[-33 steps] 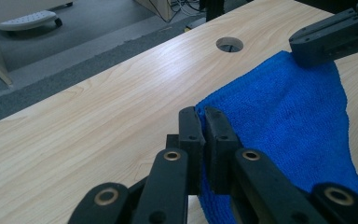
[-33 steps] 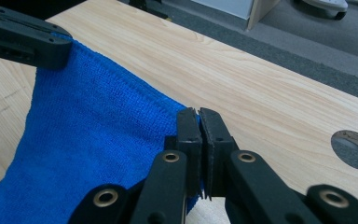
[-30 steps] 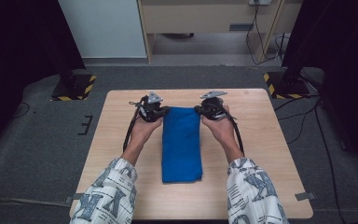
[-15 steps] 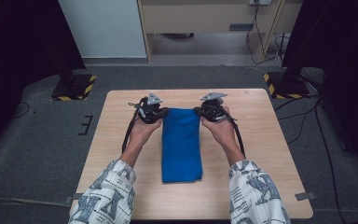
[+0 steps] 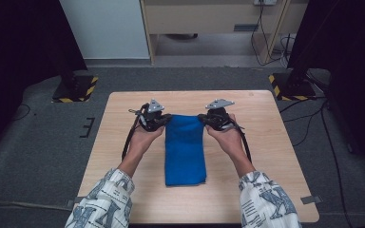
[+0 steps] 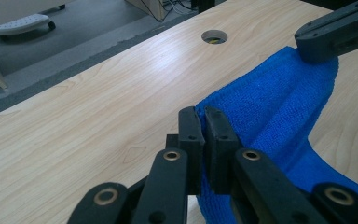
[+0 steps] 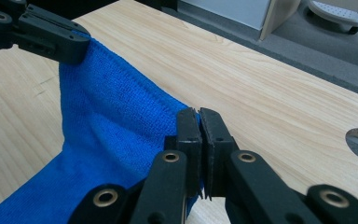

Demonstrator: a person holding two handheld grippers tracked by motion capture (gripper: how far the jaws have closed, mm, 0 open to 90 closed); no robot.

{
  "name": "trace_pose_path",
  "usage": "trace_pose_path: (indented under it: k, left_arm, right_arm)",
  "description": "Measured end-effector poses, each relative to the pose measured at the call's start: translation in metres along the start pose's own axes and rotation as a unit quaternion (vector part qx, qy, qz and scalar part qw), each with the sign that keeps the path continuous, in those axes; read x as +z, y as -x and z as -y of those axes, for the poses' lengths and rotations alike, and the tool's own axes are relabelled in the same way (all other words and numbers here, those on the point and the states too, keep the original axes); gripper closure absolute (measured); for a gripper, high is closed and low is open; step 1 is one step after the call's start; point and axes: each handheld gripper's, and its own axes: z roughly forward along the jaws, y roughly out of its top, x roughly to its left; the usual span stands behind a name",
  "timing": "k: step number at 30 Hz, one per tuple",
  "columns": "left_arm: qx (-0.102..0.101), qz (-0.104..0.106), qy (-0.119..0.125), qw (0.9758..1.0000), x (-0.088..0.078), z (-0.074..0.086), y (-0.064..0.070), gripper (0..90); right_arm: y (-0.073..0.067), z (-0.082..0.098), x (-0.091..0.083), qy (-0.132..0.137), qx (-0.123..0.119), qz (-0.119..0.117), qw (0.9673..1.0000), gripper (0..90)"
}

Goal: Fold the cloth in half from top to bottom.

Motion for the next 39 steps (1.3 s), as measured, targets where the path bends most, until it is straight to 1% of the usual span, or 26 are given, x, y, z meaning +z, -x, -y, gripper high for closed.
trace_pose_path:
  k: [3, 9, 12, 18, 23, 28, 29, 31, 36, 37, 39]
  left_arm:
    - [0.002, 0.007, 0.006, 1.0000, -0.004, 0.001, 0.004, 86.5]
    - [0.012, 0.015, 0.003, 0.9998, -0.009, 0.007, 0.011, 86.4]
    - [0.012, 0.020, 0.004, 0.9997, -0.013, 0.012, 0.014, 86.4]
    - [0.017, 0.033, 0.003, 0.9993, -0.021, 0.027, 0.024, 86.3]
    - [0.014, 0.039, 0.008, 0.9991, -0.031, 0.037, 0.030, 86.2]
    - [0.019, 0.048, 0.000, 0.9987, -0.040, 0.049, 0.039, 86.1]
    - [0.020, 0.051, 0.000, 0.9985, -0.042, 0.051, 0.041, 86.0]
    - [0.015, 0.057, 0.000, 0.9983, -0.045, 0.057, 0.045, 85.9]
    - [0.020, 0.070, -0.009, 0.9973, -0.047, 0.072, 0.056, 85.3]
    - [0.020, 0.070, -0.011, 0.9972, -0.047, 0.075, 0.058, 85.1]
    - [0.023, 0.072, -0.013, 0.9970, -0.048, 0.080, 0.061, 85.0]
  right_arm:
    - [-0.001, 0.003, -0.005, 0.004, 0.000, -0.004, 1.0000, 87.8]
    - [-0.004, 0.010, -0.011, 0.003, -0.004, -0.011, 0.9999, 87.7]
    - [-0.009, 0.016, -0.014, 0.000, -0.009, -0.015, 0.9998, 87.7]
    - [-0.019, 0.028, -0.021, -0.002, -0.019, -0.023, 0.9995, 87.6]
    - [-0.030, 0.036, -0.028, -0.003, -0.029, -0.036, 0.9989, 87.5]
    - [-0.042, 0.046, -0.036, -0.005, -0.036, -0.046, 0.9983, 87.5]
    - [-0.044, 0.049, -0.038, -0.006, -0.037, -0.049, 0.9981, 87.4]
    - [-0.048, 0.054, -0.042, -0.010, -0.041, -0.053, 0.9977, 87.4]
    - [-0.059, 0.069, -0.049, -0.020, -0.048, -0.062, 0.9967, 87.2]
    - [-0.060, 0.073, -0.049, -0.023, -0.052, -0.064, 0.9963, 87.2]
    - [-0.062, 0.080, -0.049, -0.029, -0.052, -0.069, 0.9959, 87.0]
